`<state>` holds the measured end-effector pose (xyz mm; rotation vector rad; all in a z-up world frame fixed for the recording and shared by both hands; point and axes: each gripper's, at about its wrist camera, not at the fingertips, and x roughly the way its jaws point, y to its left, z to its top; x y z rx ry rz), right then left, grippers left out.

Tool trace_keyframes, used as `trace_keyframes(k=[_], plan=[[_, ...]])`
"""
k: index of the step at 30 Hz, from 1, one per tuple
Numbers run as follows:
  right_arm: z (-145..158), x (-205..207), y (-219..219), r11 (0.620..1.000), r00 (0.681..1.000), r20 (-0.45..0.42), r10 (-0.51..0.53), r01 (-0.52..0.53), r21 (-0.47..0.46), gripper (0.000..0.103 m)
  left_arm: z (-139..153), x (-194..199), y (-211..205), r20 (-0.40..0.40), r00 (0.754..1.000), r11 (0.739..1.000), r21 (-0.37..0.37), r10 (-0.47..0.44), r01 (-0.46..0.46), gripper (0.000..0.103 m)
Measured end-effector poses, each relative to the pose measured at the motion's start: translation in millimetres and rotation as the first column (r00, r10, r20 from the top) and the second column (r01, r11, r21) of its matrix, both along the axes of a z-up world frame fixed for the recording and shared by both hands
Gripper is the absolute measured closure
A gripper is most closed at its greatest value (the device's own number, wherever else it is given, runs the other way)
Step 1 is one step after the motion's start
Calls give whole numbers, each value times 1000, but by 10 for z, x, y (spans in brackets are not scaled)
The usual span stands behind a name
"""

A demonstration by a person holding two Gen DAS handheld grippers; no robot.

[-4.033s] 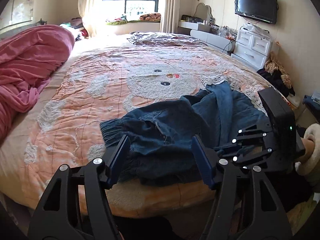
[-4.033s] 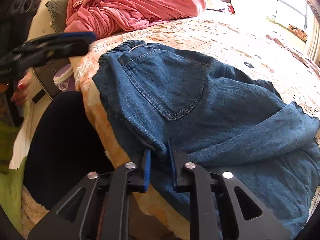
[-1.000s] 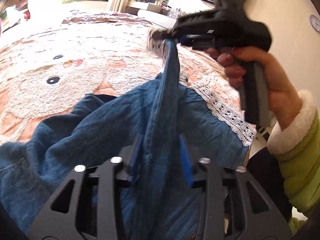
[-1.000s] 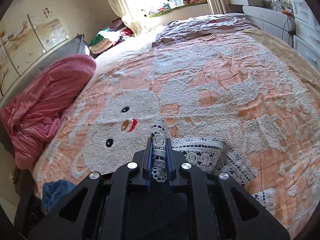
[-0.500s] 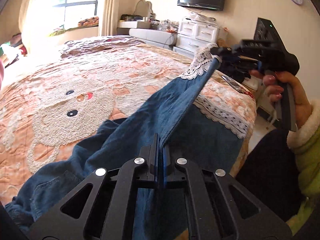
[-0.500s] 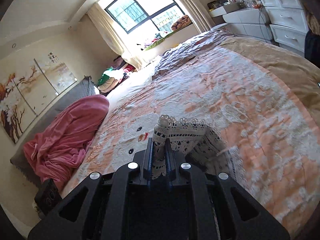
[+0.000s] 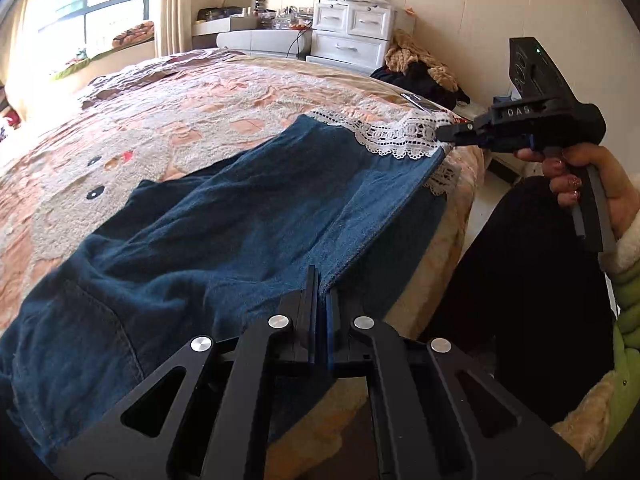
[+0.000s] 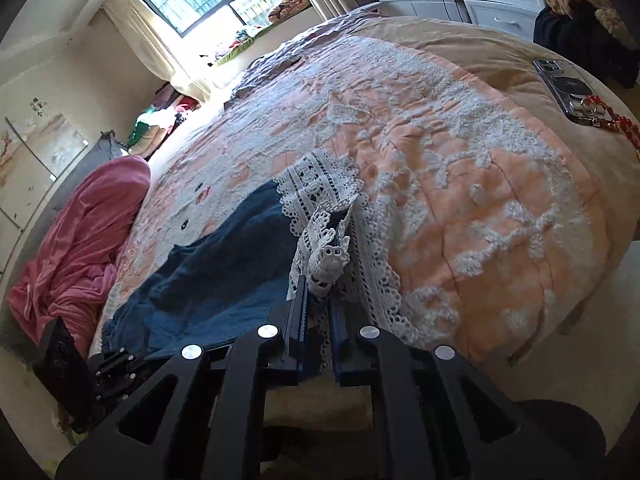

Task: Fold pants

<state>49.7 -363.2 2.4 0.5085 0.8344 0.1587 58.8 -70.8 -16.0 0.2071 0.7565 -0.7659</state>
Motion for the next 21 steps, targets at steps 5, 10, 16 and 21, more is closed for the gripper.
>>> trace_keyframes(k=[5,10,16,21], plan=[[-52,-93,61,997,999,-35,-10,7,-74,95,-25,-91,-5,3,1000,1000,9,-28,28,102],[-140,-59,76,989,996,-80,-26,14,-150,95,-142,-79,-99,-2,1000,998,50,-27,27,101],[-194,-64,69,982,992,-115,-43,21,-188,90,-252,-42,-163,4,1000,997,82,-17,17,101],[30,-209,-12,973,995,-51,-82,69,-219,81,-260,-40,-143,-1,1000,998,59,-11,11,101]])
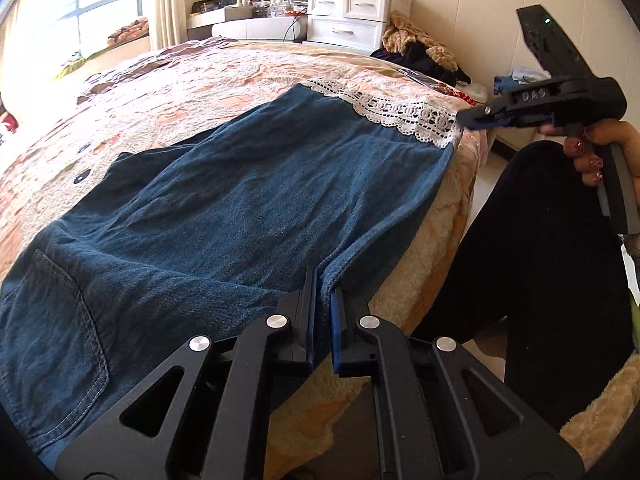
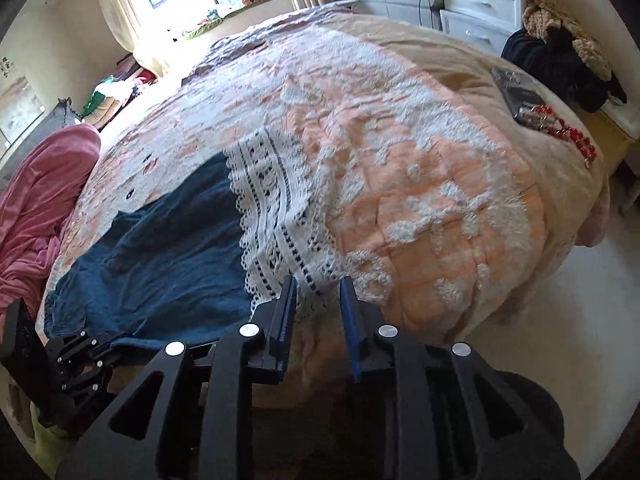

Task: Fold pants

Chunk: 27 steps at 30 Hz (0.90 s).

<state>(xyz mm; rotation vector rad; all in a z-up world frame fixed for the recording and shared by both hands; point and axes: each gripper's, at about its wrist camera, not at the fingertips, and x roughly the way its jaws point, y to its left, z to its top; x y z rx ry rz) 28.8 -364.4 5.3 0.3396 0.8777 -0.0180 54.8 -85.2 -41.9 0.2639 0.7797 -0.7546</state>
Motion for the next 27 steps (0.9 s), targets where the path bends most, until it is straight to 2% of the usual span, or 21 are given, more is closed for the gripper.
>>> trace_keyframes(k=[3,5,8,9,11,12,14,17,21,22,23,25,27], plan=[[261,-23,112,999,995,90,41,-38,-36,81,-3,-19,4,-1,1000,1000,-9,-7,7,100],[326,59,274,993,987,116,112,-107,-48,81,13,-42,7,-4,1000,1000,-18,-16,15,92],[198,294,522,975,973,63,223,-224,-1,80,96,-82,25,8,1000,1000,-29,-8,9,90],[96,386,572,973,973,22,229,-229,1,80,144,-100,50,11,1000,999,-43,-6,6,89],[-79,492,606,975,974,-50,220,-220,-1,80,240,-135,110,14,1000,997,-72,10,-9,77],[-173,516,584,981,977,-88,195,-196,1,80,295,-156,148,23,1000,996,-88,20,-18,74],[-310,530,490,984,978,-115,173,-166,68,80,369,-159,208,34,999,993,-114,40,-36,71],[-326,515,424,982,980,-104,167,-156,106,80,316,-25,230,9,996,990,-110,92,-91,71],[-288,499,528,980,976,-93,197,-193,45,77,-22,163,222,-75,987,988,-40,144,-148,71],[-243,490,541,979,977,-78,199,-195,49,72,-40,158,215,-65,987,988,-40,144,-147,71],[-204,494,558,978,977,-54,206,-203,52,64,-26,143,206,-52,989,989,-37,140,-142,71],[-33,480,619,972,972,10,235,-235,17,58,72,146,219,-62,989,989,-51,135,-138,71],[150,530,663,966,964,64,259,-258,-28,58,271,161,279,-54,990,986,-100,127,-132,70]])
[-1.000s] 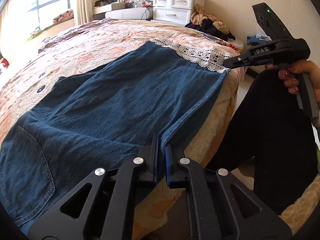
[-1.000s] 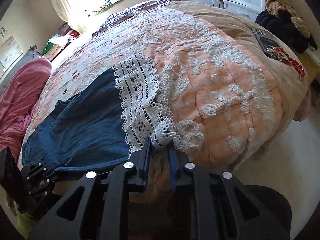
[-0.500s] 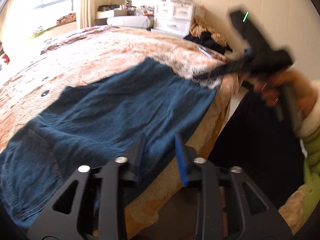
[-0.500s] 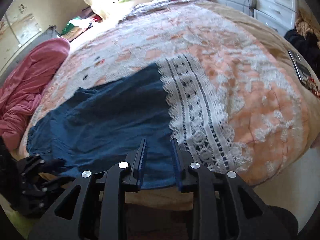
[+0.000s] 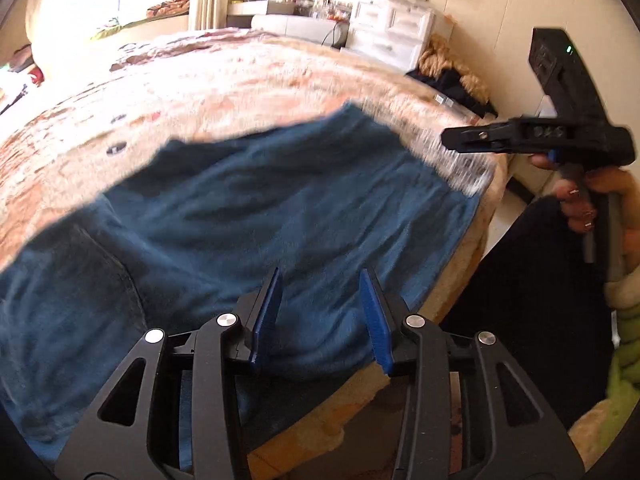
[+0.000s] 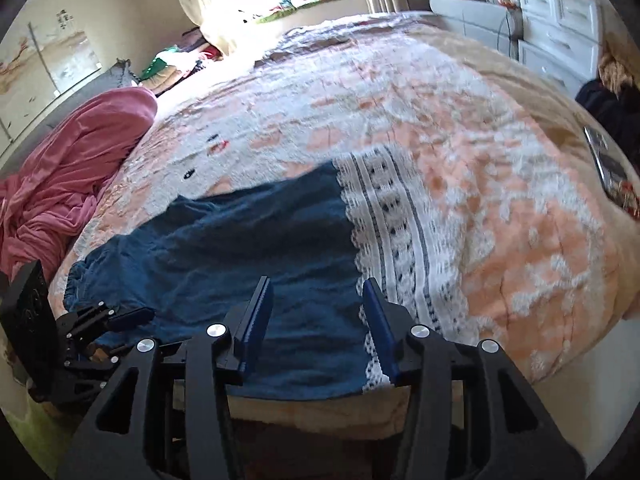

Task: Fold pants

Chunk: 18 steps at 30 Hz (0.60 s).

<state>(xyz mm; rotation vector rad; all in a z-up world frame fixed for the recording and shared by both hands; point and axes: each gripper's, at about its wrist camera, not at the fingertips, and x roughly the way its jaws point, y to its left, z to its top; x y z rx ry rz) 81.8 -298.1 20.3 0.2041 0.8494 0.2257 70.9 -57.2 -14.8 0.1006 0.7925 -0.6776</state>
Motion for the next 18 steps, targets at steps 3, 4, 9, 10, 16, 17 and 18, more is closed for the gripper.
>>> trace_keyframes(k=[3,4,9,10,16,17,18], plan=[[260,265,33,999,998,52,26,-24,-43,56,301,163,67,72,997,1000,3,20,-20,66],[329,356,48,998,997,64,41,-38,-49,53,376,269,89,93,995,999,32,40,-44,66],[531,911,346,975,973,75,218,-214,-57,45,494,884,188,25,995,988,116,101,-103,64],[541,987,415,967,965,72,251,-247,-60,45,484,976,194,13,995,986,129,103,-104,64],[213,1453,428,964,976,7,218,-214,-155,45,185,1456,231,-97,991,978,196,95,-75,64],[129,1463,355,967,980,-1,198,-196,-162,45,123,1519,229,-121,989,978,198,88,-63,64],[71,1472,290,970,984,-10,177,-176,-167,45,38,1570,215,-141,986,976,207,91,-60,64]])
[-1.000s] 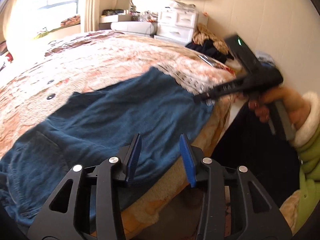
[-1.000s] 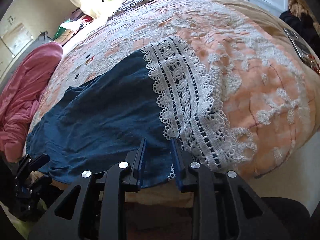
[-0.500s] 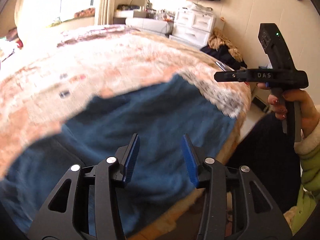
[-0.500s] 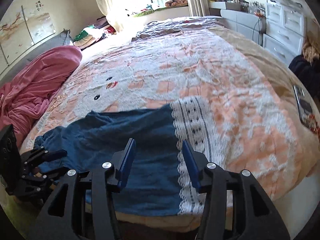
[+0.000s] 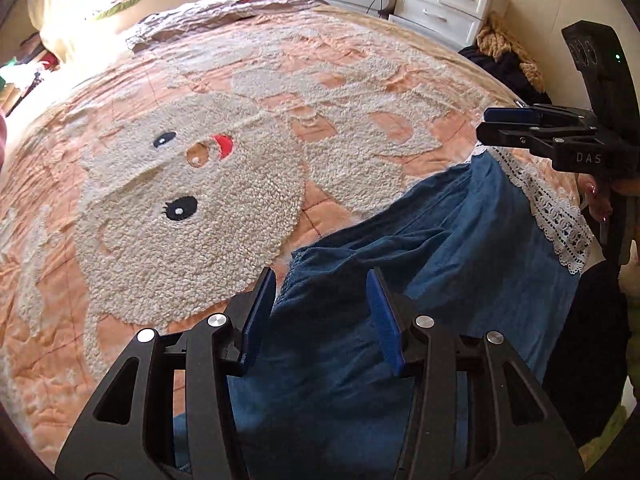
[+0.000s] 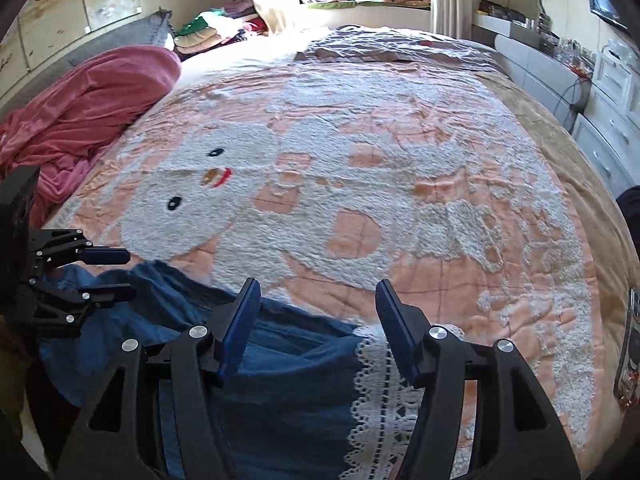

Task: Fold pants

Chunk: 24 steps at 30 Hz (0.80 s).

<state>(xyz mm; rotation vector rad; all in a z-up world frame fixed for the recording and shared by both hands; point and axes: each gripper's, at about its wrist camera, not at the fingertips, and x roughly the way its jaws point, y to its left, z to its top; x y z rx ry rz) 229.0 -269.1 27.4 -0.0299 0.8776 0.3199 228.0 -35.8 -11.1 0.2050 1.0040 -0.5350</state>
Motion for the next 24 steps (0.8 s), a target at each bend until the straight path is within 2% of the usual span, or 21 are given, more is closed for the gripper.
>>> trace_keyframes(k=[3,6,7,8,11,17,21,24], plan=[[-92,-11,-161,1000,1000,-13,-20,20,1,45,-167,94,-34,-24,1000,1000,27,7,-6,62],[-144,-15,-297,999,998,-31,-50,50,-9,45,-230,109,-46,-42,999,1000,-8,-6,6,62],[-185,-14,-343,998,997,-49,-61,60,-16,45,-241,119,-71,-44,999,1000,-8,-9,9,68],[-227,-15,-373,997,995,-65,-71,69,-32,45,-247,121,-100,-42,999,1000,-5,-12,11,87],[-332,-53,-459,995,992,-90,-87,83,-48,44,-245,147,-175,-24,1000,1000,7,-9,9,99],[-397,-97,-531,992,986,-125,-107,99,-76,44,3,266,42,59,989,985,-116,134,-126,101],[-487,-70,-519,989,980,-163,-113,96,-109,44,-271,299,-88,18,994,994,-20,107,-107,99],[-443,-83,-592,993,981,-160,-110,103,-54,44,-256,265,-88,22,995,994,-31,102,-101,97]])
